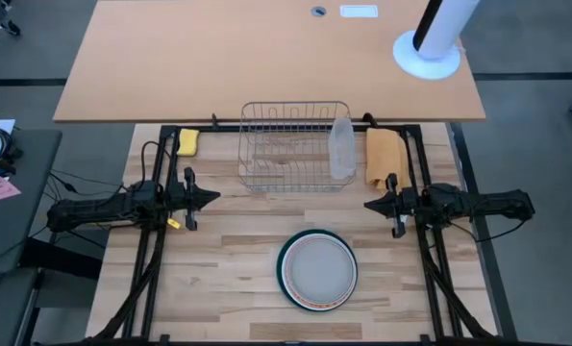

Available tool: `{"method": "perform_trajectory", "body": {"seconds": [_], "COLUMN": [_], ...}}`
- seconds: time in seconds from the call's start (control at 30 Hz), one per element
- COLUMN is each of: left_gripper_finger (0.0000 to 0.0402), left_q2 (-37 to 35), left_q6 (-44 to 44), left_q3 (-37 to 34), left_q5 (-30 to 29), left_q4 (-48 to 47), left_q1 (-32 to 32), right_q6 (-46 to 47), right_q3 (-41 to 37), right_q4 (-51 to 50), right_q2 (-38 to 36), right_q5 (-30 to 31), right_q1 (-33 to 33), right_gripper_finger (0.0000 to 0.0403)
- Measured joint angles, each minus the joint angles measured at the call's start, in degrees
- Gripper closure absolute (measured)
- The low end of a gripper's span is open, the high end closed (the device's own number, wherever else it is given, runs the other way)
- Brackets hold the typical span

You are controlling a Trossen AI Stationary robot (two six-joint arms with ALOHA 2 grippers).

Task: Sort dishes
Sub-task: Put the gray plate into the dish rack

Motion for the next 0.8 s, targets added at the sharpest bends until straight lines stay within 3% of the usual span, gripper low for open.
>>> {"method": "perform_trajectory", "body": {"seconds": [0.4,0.6,0.8], "left_gripper_finger": [0.0401,0.0401,0.0402], "left_q2": [0.0,0.0,0.0], "left_q6": [0.0,0.0,0.0], "left_q3": [0.0,0.0,0.0], "left_q5": [0.0,0.0,0.0], "left_q4": [0.0,0.0,0.0], "left_q1": [0.0,0.0,0.0], "right_q6": [1.8,3.4,-0.1], "right_q3": [2.5,12.4,28.2], "right_q4": [-1.3,-5.7,-11.5], "right_q2": [0.7,4.8,14.2], "right_q5": [-0.1,-0.1,-0.1], "right_q1": [-0.1,0.0,0.0], "right_gripper_finger": [0.0403,0.0403,0.0403]}}
